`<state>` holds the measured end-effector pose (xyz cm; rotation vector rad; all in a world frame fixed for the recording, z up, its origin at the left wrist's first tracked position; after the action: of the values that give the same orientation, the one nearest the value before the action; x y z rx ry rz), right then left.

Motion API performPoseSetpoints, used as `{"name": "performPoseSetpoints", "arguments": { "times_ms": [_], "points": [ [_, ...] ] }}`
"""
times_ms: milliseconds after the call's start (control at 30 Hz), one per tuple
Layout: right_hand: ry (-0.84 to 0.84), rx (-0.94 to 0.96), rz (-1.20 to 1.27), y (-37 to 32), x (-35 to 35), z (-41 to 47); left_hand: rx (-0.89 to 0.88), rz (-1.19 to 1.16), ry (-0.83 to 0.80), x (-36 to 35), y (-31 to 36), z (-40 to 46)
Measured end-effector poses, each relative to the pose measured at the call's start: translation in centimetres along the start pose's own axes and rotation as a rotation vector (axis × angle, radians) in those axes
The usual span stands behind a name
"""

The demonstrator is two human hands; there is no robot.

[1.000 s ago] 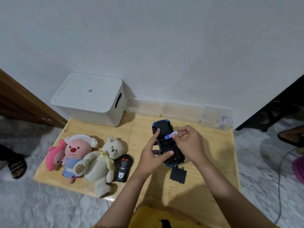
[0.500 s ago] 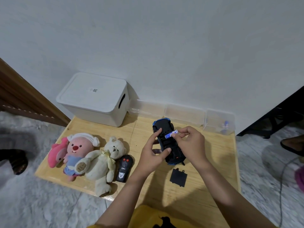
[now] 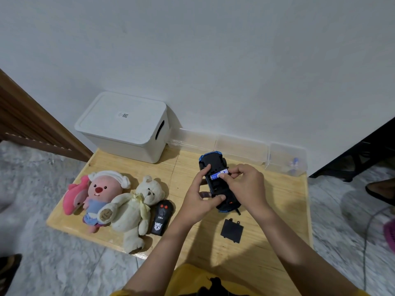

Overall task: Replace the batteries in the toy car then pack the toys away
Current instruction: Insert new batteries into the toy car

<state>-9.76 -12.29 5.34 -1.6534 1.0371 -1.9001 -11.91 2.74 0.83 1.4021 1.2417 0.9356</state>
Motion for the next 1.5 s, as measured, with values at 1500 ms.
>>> {"name": "performPoseSetpoints", "arguments": {
  "times_ms": [1500],
  "points": [
    [-0.597, -0.515, 0.030, -0.6, 0.0, 1.6, 0.004, 0.143, -0.081, -1.0, 0.1, 0.4]
  ]
}}
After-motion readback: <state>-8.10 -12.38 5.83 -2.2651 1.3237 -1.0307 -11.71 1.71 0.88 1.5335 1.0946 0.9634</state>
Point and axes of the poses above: each hand's wrist, its own z-axis towards the middle knuckle, its own x-axis out of the back of the hand, y = z × x, the point moved 5 cm from there along z, towards the middle knuckle, and after that the axes turned 5 degrees about -z, right-handed, at the moved point
